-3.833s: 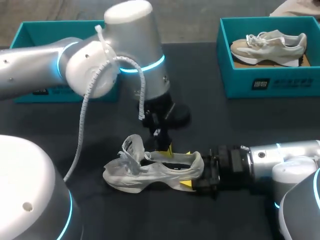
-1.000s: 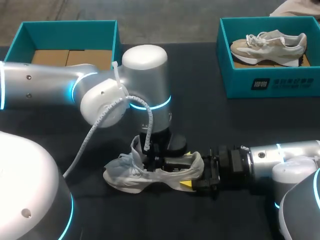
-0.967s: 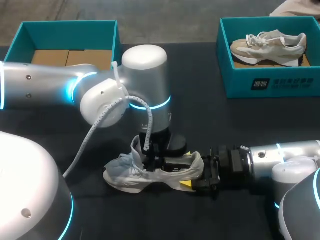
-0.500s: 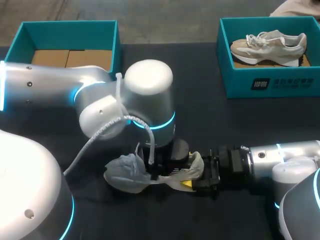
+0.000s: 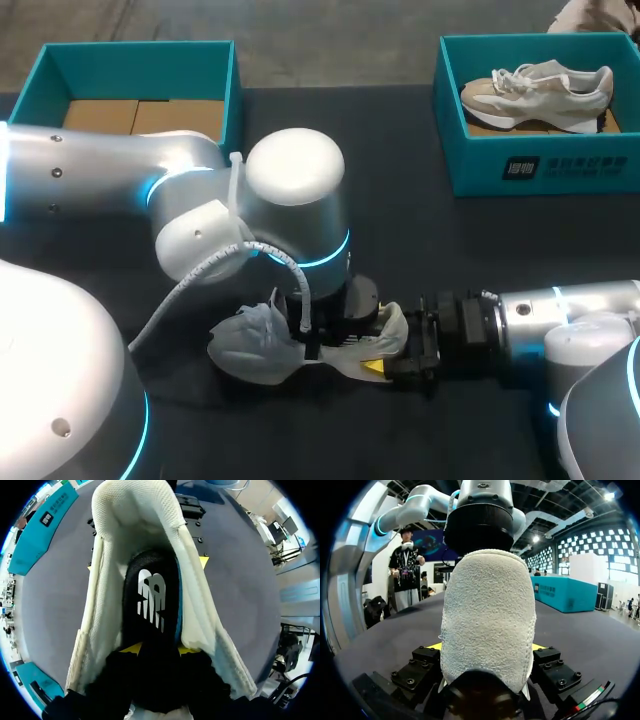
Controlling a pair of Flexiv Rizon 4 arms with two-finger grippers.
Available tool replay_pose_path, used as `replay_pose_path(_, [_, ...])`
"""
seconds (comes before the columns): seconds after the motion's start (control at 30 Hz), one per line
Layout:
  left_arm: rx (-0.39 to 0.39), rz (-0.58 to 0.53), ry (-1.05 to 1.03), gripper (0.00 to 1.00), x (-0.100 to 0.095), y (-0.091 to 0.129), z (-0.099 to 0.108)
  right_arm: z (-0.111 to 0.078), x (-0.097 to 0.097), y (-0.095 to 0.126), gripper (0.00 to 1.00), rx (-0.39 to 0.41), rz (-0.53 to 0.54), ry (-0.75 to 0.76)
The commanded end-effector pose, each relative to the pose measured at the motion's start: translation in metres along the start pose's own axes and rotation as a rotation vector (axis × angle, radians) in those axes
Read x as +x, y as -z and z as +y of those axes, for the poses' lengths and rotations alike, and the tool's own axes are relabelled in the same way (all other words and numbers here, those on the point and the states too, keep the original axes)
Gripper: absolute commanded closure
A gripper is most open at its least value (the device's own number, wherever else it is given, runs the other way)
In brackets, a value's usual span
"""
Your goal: Take the shoe out of the shoebox, open the shoe tongue, remove and reinsert the insole, then place the shoe into the shoebox
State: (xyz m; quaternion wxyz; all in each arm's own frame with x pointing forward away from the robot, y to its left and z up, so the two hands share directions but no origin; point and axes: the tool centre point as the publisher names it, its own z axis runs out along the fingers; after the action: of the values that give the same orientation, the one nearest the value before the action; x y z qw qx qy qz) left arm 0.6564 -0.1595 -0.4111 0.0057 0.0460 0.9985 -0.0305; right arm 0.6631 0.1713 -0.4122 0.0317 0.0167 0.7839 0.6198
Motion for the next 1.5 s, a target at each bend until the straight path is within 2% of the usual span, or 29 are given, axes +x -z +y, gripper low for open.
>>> replay_pose_path(0.03, [-0.002,-0.005,0.004,0.64,-0.012,-0.018,-0.001,0.004,0.002,0.0,1.0,0.005,0.004,-0.001])
replay_pose_path(0.4, [-0.005,-0.003,0.006,0.65,-0.014,-0.016,-0.001,0.004,0.002,0.0,1.0,0.005,0.004,-0.001])
replay_pose_path(0.63, [-0.037,-0.079,0.022,0.69,-0.016,-0.027,0.0,0.004,0.002,0.0,1.0,0.005,0.004,-0.001])
replay_pose_path(0.67, [-0.032,-0.079,0.033,0.74,-0.018,-0.029,0.0,0.004,0.002,0.0,1.0,0.005,0.004,-0.001])
replay_pose_path(0.77, [-0.024,-0.084,0.055,1.0,-0.025,-0.028,0.002,0.004,0.002,0.0,1.0,0.005,0.004,-0.001])
replay_pose_path(0.93, [-0.014,-0.089,0.077,1.0,-0.033,-0.024,0.005,0.004,0.002,0.0,1.0,0.005,0.004,-0.001])
replay_pose_path(1.17, [0.082,0.025,0.098,1.0,-0.034,-0.011,0.007,0.004,0.002,0.0,1.0,0.005,0.004,-0.001])
replay_pose_path(1.33, [0.196,0.16,0.097,1.0,-0.032,0.002,0.009,0.004,0.002,0.0,1.0,0.005,0.004,-0.001])
replay_pose_path(1.5, [0.286,0.245,0.082,1.0,-0.029,0.015,0.011,0.004,0.002,0.0,1.0,0.005,0.004,-0.001])
